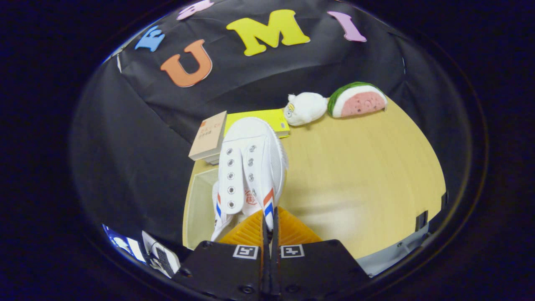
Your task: Open the storage box then place both shoes into the box .Put the left shoe in first, then the right shoe, with the right side of both shoes facing outward in a uniform manner.
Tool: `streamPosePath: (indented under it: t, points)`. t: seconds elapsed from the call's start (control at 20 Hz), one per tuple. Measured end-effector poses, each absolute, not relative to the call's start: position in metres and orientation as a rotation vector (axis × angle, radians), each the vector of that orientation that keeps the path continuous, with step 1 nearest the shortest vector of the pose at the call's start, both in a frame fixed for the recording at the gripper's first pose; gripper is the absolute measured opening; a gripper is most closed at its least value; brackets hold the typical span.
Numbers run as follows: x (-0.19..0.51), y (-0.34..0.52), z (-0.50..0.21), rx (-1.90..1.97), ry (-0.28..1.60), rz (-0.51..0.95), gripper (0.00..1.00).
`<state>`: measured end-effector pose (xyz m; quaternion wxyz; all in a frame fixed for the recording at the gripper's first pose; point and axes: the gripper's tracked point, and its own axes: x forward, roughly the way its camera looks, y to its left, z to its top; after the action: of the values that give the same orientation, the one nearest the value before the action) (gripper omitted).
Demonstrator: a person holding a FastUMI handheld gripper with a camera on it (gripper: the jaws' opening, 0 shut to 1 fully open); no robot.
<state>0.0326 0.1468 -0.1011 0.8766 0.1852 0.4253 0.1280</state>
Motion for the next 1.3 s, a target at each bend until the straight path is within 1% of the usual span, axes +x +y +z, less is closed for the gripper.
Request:
streamPosePath:
  t: [0.15, 0.3, 0.6, 0.8, 0.9, 1.1, 1.2, 1.25, 1.3]
  points:
    - [0.034, 0.2, -0.111, 0.343, 0.895, 0.274, 0.06]
    - [0.037, 0.234, -0.14, 0.285, 0.923, 0.258, 0.06]
    - [0.04, 0.248, -0.189, 0.188, 0.96, 0.14, 0.06]
    - [0.044, 0.241, -0.213, 0.146, 0.958, 0.054, 0.06]
    - [0.046, 0.247, -0.22, 0.15, 0.954, 0.061, 0.06]
    - [0.046, 0.25, -0.228, 0.132, 0.955, 0.06, 0.14]
    - [0.041, 0.255, -0.222, 0.117, 0.944, 0.082, 0.22]
    - [0.04, 0.253, -0.22, 0.094, 0.932, 0.076, 0.32]
    - [0.039, 0.249, -0.214, 0.072, 0.908, 0.069, 0.39]
